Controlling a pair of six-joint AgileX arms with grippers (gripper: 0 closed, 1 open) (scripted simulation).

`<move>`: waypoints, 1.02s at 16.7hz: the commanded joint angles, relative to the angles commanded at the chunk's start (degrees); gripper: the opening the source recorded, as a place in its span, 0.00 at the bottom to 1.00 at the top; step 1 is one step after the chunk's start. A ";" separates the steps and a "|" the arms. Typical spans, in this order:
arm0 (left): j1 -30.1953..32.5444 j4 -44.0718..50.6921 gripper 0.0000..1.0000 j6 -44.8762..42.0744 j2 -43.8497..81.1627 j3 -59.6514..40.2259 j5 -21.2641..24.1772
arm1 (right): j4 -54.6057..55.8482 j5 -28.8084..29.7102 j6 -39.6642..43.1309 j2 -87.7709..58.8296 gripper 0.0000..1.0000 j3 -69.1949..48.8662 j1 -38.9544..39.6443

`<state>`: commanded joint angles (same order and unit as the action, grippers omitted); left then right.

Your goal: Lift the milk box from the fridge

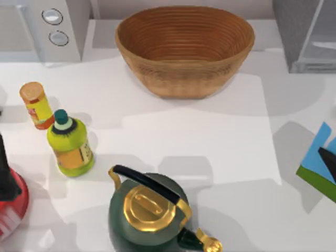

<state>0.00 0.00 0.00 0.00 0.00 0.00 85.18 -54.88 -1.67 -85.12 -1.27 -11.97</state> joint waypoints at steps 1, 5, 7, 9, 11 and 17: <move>0.00 0.00 1.00 0.00 0.00 0.00 0.00 | 0.00 0.00 0.00 0.00 0.00 0.00 0.00; 0.00 0.00 1.00 0.00 0.00 0.00 0.00 | 1.84 1.28 0.10 -2.01 0.00 -0.44 1.28; 0.00 0.00 1.00 0.00 0.00 0.00 0.00 | 5.21 3.27 0.28 -6.40 0.00 -1.52 3.16; 0.00 0.00 1.00 0.00 0.00 0.00 0.00 | 9.20 5.81 0.35 -12.49 0.00 -2.82 5.53; 0.00 0.00 1.00 0.00 0.00 0.00 0.00 | 13.22 8.55 0.30 -18.65 0.00 -4.16 8.26; 0.00 0.00 1.00 0.00 0.00 0.00 0.00 | 20.67 13.79 0.49 -28.27 0.00 -7.02 13.35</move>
<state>0.00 0.00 0.00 0.00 0.00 0.00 105.85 -41.10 -1.18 -113.39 -8.29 1.38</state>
